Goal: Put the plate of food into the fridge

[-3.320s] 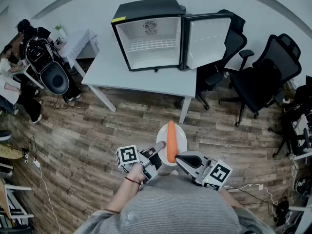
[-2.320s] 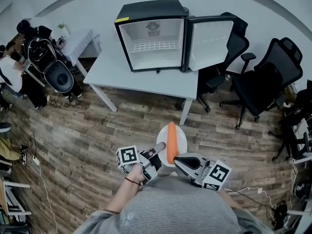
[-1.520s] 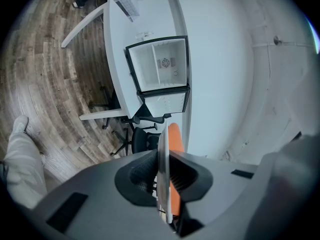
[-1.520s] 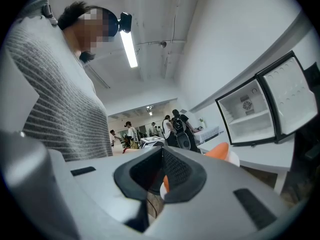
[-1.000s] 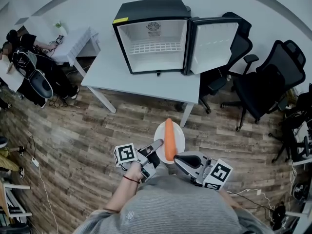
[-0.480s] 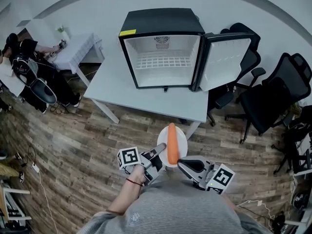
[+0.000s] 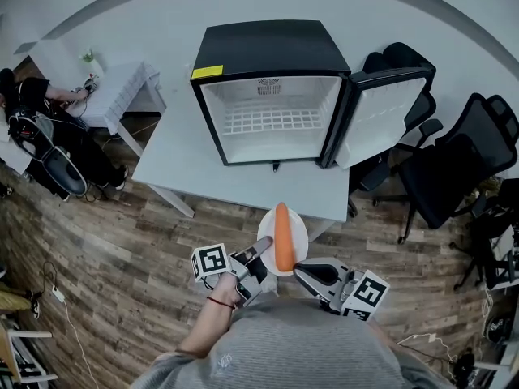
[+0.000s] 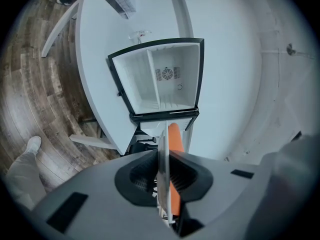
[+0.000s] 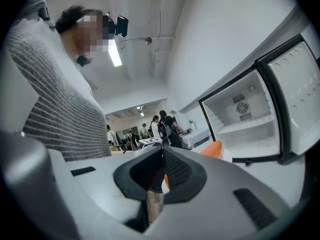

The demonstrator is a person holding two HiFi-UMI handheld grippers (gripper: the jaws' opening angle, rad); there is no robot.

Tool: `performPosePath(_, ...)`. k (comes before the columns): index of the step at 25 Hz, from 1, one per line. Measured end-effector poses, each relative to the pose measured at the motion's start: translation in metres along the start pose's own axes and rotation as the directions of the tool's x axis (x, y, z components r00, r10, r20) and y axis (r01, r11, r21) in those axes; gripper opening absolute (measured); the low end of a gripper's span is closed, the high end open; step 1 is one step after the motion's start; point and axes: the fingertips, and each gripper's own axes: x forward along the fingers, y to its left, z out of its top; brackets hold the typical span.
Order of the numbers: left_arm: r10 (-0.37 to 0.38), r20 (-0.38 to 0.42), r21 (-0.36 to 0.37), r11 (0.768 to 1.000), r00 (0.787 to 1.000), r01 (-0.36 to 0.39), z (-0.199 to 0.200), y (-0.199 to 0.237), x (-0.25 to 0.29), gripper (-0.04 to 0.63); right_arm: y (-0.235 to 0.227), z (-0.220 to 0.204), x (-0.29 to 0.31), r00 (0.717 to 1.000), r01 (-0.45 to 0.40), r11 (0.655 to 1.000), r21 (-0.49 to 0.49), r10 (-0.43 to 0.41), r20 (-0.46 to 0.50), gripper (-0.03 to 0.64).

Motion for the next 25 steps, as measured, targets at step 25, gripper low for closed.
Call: performPosePath(25,-0.004,0.104,-0.063,0.998,0.995,0.011,0.118,0.002,0.065,0.049,-0.111,0.038,0.06,0.995,-0.082,0.997,0.0,0.082,-0.061,0.014)
